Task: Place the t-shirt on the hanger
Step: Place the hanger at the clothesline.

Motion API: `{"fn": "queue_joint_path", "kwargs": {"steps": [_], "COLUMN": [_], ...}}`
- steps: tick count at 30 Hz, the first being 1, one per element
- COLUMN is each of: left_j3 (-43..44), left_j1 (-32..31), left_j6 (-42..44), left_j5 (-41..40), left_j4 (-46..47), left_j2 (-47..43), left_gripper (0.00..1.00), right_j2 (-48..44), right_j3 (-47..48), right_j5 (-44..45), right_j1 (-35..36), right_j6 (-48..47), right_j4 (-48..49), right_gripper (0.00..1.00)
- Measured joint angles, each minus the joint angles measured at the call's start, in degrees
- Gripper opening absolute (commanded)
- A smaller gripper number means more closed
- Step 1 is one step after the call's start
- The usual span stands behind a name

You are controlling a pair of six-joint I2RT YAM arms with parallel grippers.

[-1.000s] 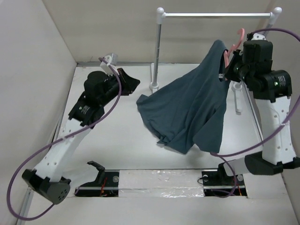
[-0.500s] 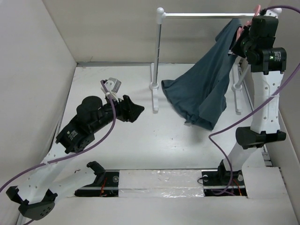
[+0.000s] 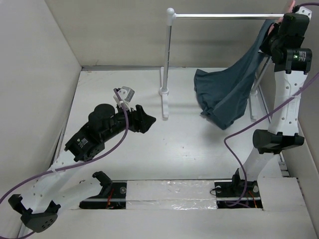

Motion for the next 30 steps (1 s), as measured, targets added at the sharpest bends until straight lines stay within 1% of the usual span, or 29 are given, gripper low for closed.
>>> {"fn": "queue_joint_path", "kwargs": {"steps": [6,10,12,14,18,21,22,24,25,27,28,30], "left_j3": [-1.0,-1.0,-1.0,-1.0,-1.0,-1.0,-1.0,-1.0,-1.0,-1.0,-1.0,-0.9], "left_j1": [0.0,0.0,0.0,0.0,0.0,0.0,0.0,0.0,0.0,0.0,0.0,0.0], "left_j6": [-0.7,-1.1,-1.4,-1.6,-2.1,-2.4,-2.5,-2.5,-2.5,-2.5,-2.5,-2.5], "left_j5": [0.5,0.7,1.2,1.5,1.7,1.8,1.9,2.0,2.0,2.0,2.0,2.0], "left_j4": [0.8,1.5,1.9,2.2,2.6,3.0,3.1,3.4,3.6,4.0,4.2,4.4], "left_j2": [1.2,1.8,2.4,3.1,4.2,4.5,4.5,4.5,4.5,4.7,4.9,5.6], "left_gripper": [0.60,0.60,0.59,0.59,0.59,0.59,0.59,0.59,0.59,0.59,0.60,0.61], "right_j2": [1.1,1.2,0.9,-0.2,-4.3,-7.9,-8.8,-10.0,-10.2,-10.6,-10.9,-11.8], "right_j3": [-3.7,-8.7,-12.2,-17.1,-26.1,-30.8,-32.0,-33.1,-33.2,-33.2,-33.2,-33.4], "right_j5": [-2.0,-3.5,-4.5,-5.2,-7.2,-8.7,-9.0,-9.4,-9.5,-9.5,-9.4,-9.2], "right_j1": [-0.8,-1.7,-2.3,-2.6,-3.6,-4.2,-4.4,-4.5,-4.6,-4.6,-4.6,-4.9], "right_j6": [-1.3,-1.3,-1.0,-0.6,0.9,2.2,2.6,3.0,3.2,4.2,4.6,5.3], "right_j4": [4.4,7.3,9.6,14.4,21.4,24.2,24.7,25.3,25.4,25.3,25.2,25.0], "right_gripper": [0.00,0.00,0.00,0.00,0.00,0.01,0.09,0.21,0.38,0.60,0.76,0.85]}}
